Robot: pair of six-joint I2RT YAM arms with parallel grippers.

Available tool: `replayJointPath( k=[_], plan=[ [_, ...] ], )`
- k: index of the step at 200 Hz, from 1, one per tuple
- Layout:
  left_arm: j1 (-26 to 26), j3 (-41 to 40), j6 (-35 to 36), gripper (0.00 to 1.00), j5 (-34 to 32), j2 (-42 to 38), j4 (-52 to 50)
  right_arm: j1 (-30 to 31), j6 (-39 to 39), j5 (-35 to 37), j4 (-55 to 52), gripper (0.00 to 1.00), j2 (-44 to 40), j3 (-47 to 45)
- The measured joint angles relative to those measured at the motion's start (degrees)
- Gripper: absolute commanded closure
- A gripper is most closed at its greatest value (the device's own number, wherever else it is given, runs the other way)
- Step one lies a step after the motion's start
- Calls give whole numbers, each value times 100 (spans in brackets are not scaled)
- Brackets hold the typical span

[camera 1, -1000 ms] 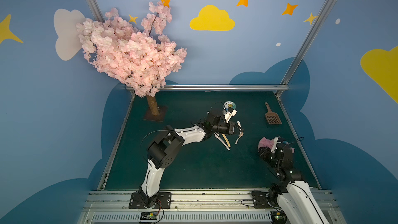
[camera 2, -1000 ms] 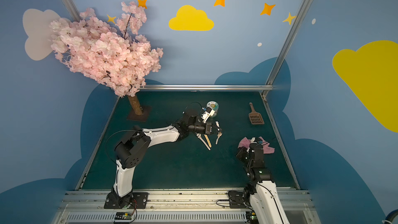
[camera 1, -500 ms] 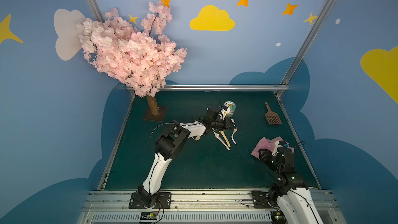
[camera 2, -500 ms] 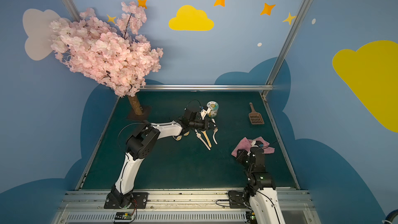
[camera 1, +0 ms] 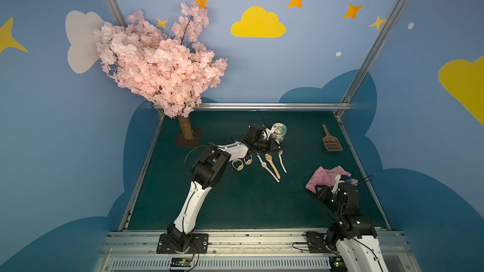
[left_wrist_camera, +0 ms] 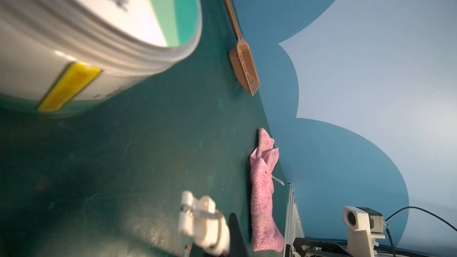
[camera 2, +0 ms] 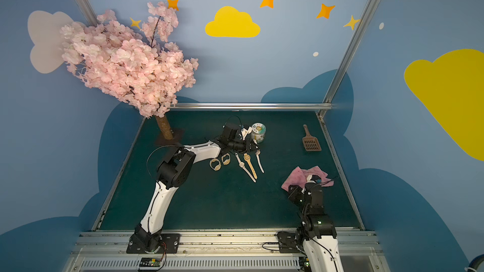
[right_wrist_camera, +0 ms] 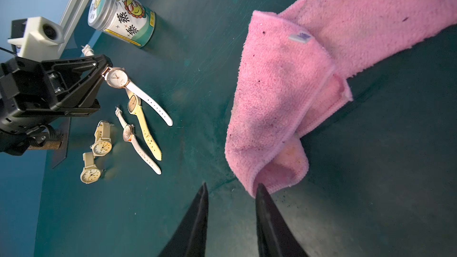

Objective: Wipe the watch dial
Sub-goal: Place the cleaning item at the center of the board, then place the watch at the center of the board.

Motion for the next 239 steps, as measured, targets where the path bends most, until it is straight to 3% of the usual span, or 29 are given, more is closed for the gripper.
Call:
replayJointPath(
  k=[116, 217, 239],
  plan=[
    [221, 457, 337, 89, -107, 271, -592, 0, 20, -63, -168, 66, -79, 0],
    [415, 664, 538, 72, -306, 308, -973, 0, -39, -267, -155, 65, 31, 2],
    [439, 772, 610, 64, -358, 308, -1001, -2, -92, -385, -96, 65, 210, 4]
  ],
)
